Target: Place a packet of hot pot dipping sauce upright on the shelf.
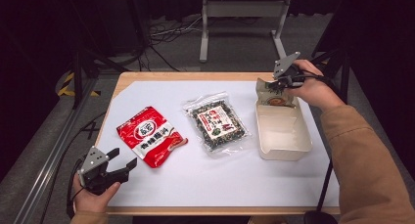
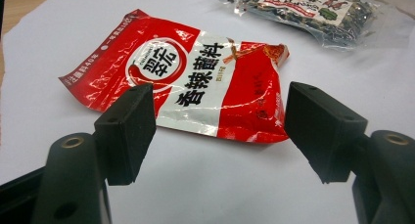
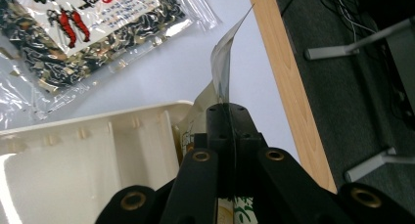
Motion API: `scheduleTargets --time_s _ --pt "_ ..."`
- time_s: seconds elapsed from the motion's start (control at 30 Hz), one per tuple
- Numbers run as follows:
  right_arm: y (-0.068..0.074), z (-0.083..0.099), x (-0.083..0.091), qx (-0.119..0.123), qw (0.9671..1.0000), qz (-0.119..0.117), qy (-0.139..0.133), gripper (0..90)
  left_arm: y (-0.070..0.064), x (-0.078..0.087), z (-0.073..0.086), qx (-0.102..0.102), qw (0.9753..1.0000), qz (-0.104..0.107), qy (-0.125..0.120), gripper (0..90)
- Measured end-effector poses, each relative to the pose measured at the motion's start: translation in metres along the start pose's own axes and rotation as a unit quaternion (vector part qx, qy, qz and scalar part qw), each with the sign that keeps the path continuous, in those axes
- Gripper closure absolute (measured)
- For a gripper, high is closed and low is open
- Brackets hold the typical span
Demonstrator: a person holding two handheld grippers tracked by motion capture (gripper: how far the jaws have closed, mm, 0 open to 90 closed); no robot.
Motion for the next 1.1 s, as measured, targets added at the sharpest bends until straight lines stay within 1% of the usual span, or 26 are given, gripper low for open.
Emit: scheduleTargets --time_s 0.1,0.17,0.23,0.33,0.4,0.43,0.47,0.5,0.53,0.57,0.63,0.7,0.73,0.8,0.83,0.9,0.93,1.0,1.03,1.07,1.1 --pt "0.0 0.006 -0.004 -0.026 0.9996 -0.002 0.006 89.3 -0.001 0.0 0.0 -0.001 1.0 0.002 0.0 28.4" --pt "0.003 0.013 -0.01 -0.05 0.9987 -0.008 0.011 89.2 -0.001 0.0 -0.001 -0.003 1.0 0.002 -0.001 28.4" --pt "0.003 0.015 -0.011 -0.063 0.998 -0.007 -0.001 89.2 -0.001 -0.001 -0.001 -0.003 1.0 0.003 -0.001 28.4" --pt "0.002 0.011 -0.008 -0.067 0.9977 0.002 -0.013 89.3 -0.001 -0.002 -0.001 -0.003 1.0 0.004 0.001 28.4" --pt "0.002 0.008 -0.005 -0.079 0.9966 -0.002 -0.024 89.4 -0.002 -0.003 -0.001 -0.004 1.0 0.004 0.002 28.4" --pt "0.002 0.007 -0.003 -0.085 0.9959 -0.008 -0.029 89.3 -0.002 -0.003 -0.002 -0.005 1.0 0.005 0.001 28.3" --pt "0.002 0.007 -0.003 -0.085 0.9959 -0.008 -0.029 89.3 -0.002 -0.003 -0.002 -0.005 1.0 0.005 0.001 28.3" --pt "0.005 0.009 -0.004 -0.098 0.9944 -0.026 -0.032 89.4 -0.003 -0.004 -0.002 -0.006 1.0 0.005 0.002 28.4" --pt "0.005 0.009 -0.004 -0.098 0.9944 -0.026 -0.032 89.4 -0.003 -0.004 -0.002 -0.006 1.0 0.005 0.002 28.4" --pt "0.007 0.01 -0.005 -0.103 0.9936 -0.029 -0.036 89.5 -0.003 -0.004 -0.002 -0.006 1.0 0.006 0.002 28.4" --pt "0.005 0.018 -0.005 -0.117 0.9926 -0.019 -0.025 89.3 -0.003 -0.005 -0.003 -0.007 0.9999 0.007 0.002 28.4" --pt "0.005 0.024 -0.005 -0.122 0.9921 -0.019 -0.023 89.0 -0.004 -0.006 -0.003 -0.007 0.9999 0.009 0.002 28.4" --pt "0.005 0.027 -0.004 -0.124 0.9918 -0.015 -0.024 88.2 -0.004 -0.006 -0.003 -0.007 0.9999 0.009 0.002 28.3" --pt "0.005 0.029 -0.004 -0.124 0.9919 -0.015 -0.024 86.6 -0.004 -0.007 -0.003 -0.008 0.9999 0.009 0.003 28.3" --pt "0.005 0.03 -0.004 -0.125 0.9919 -0.012 -0.021 85.0 -0.004 -0.008 -0.003 -0.01 0.9999 0.009 0.005 28.3" --pt "0.005 0.033 -0.005 -0.129 0.9915 -0.01 -0.015 84.7 -0.004 -0.009 -0.004 -0.01 0.9999 0.01 0.005 28.3" --pt "0.004 0.035 -0.006 -0.134 0.9909 -0.004 -0.011 82.7 -0.005 -0.009 -0.004 -0.011 0.9999 0.011 0.004 28.3" --pt "0.004 0.035 -0.006 -0.139 0.9902 0.001 -0.016 79.0 -0.005 -0.009 -0.004 -0.011 0.9999 0.011 0.005 28.3" --pt "0.004 0.035 -0.006 -0.139 0.9902 0.001 -0.016 79.0 -0.005 -0.009 -0.005 -0.01 0.9999 0.012 0.004 28.3" --pt "0.004 0.035 -0.006 -0.14 0.99 0.004 -0.018 76.8 -0.005 -0.01 -0.005 -0.009 0.9999 0.013 0.006 28.3" --pt "0.003 0.036 -0.005 -0.142 0.9897 0.007 -0.017 72.7 -0.005 -0.01 -0.005 -0.01 0.9998 0.014 0.005 28.3"
Point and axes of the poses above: each handheld gripper's, and its own axes: x roughly backward along the jaws, z roughly out of its underside, y roughly to its left, the point moved 9 cm from there along -x, roughly forward along the jaws, and after that the axes turned 10 degrees about x, right-handed, at the moved point
